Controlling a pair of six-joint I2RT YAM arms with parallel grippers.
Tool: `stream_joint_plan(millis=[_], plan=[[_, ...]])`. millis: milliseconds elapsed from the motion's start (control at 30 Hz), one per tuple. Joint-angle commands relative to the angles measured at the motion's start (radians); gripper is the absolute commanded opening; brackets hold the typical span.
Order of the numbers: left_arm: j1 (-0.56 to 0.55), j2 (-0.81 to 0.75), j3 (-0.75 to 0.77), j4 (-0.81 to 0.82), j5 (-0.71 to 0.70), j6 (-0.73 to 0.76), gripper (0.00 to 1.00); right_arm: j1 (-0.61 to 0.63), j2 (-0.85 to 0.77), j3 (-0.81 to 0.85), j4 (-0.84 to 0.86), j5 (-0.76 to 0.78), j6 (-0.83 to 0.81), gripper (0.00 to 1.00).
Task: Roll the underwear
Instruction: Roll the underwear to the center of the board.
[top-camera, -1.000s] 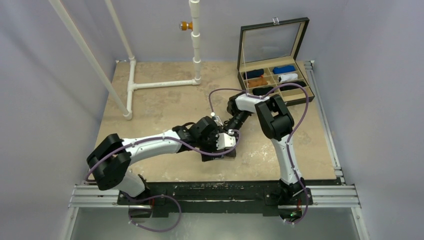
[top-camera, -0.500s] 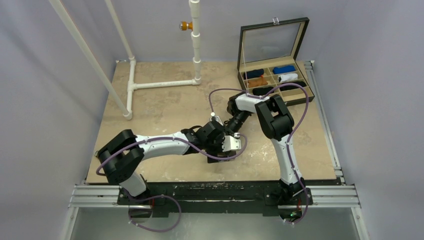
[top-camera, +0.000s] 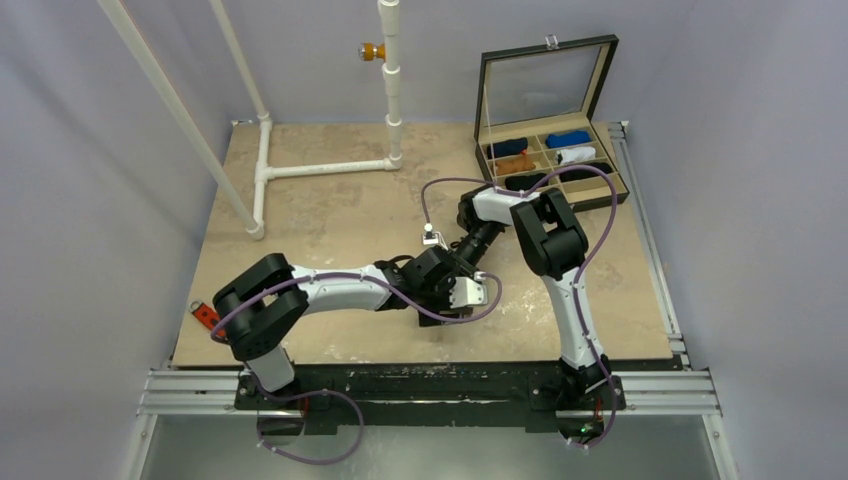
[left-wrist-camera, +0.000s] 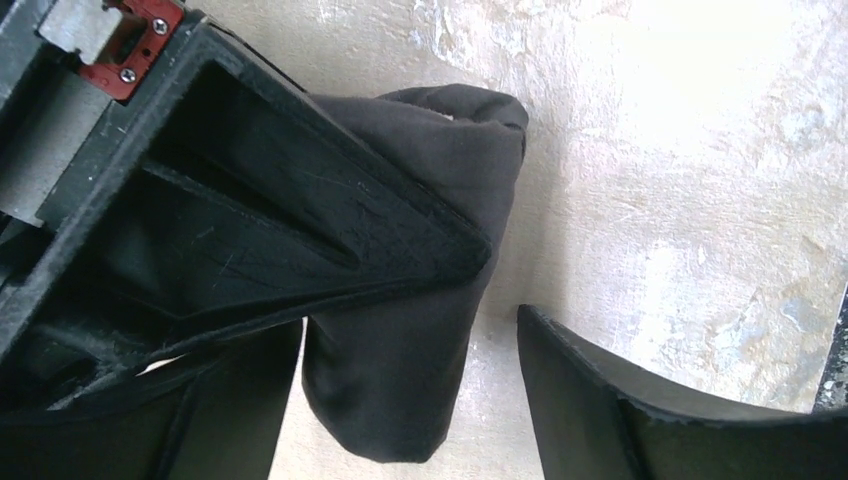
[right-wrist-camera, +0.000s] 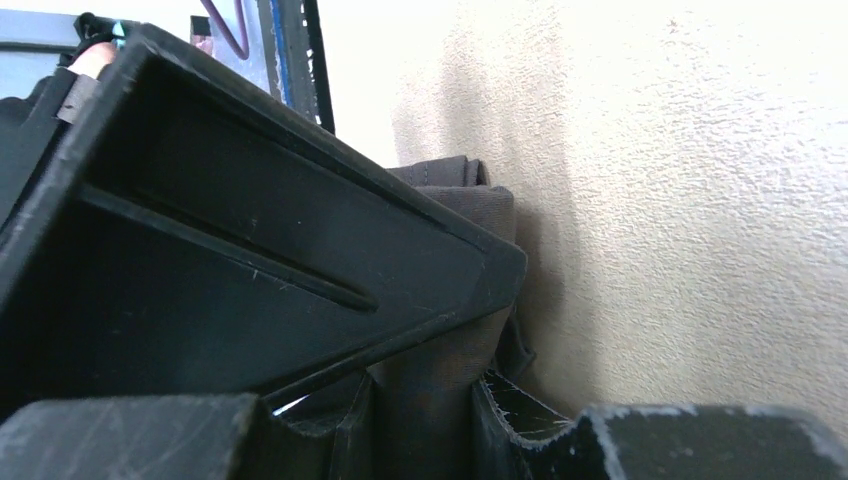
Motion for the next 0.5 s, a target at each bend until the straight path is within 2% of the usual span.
stream_joint_plan(millis=[0, 233, 333, 400, 467], plan=[[-0.007, 0.051, 0.036, 0.074, 0.013, 0.019, 0.73, 0.023, 0.058, -0.018, 0.175, 0.175, -0.070, 0.00], [-0.007, 0.099, 0.070, 0.011, 0.044, 0.018, 0.43, 0.020, 0.053, -0.022, 0.182, 0.175, -0.066, 0.00], [-0.007, 0.120, 0.095, -0.040, 0.064, 0.028, 0.24, 0.014, 0.041, -0.027, 0.187, 0.175, -0.060, 0.06], [-0.007, 0.137, 0.112, -0.073, 0.072, 0.033, 0.03, 0.008, 0.029, -0.028, 0.191, 0.174, -0.055, 0.10], [-0.005, 0.151, 0.123, -0.094, 0.082, 0.039, 0.00, 0.001, 0.011, -0.031, 0.197, 0.174, -0.047, 0.17]])
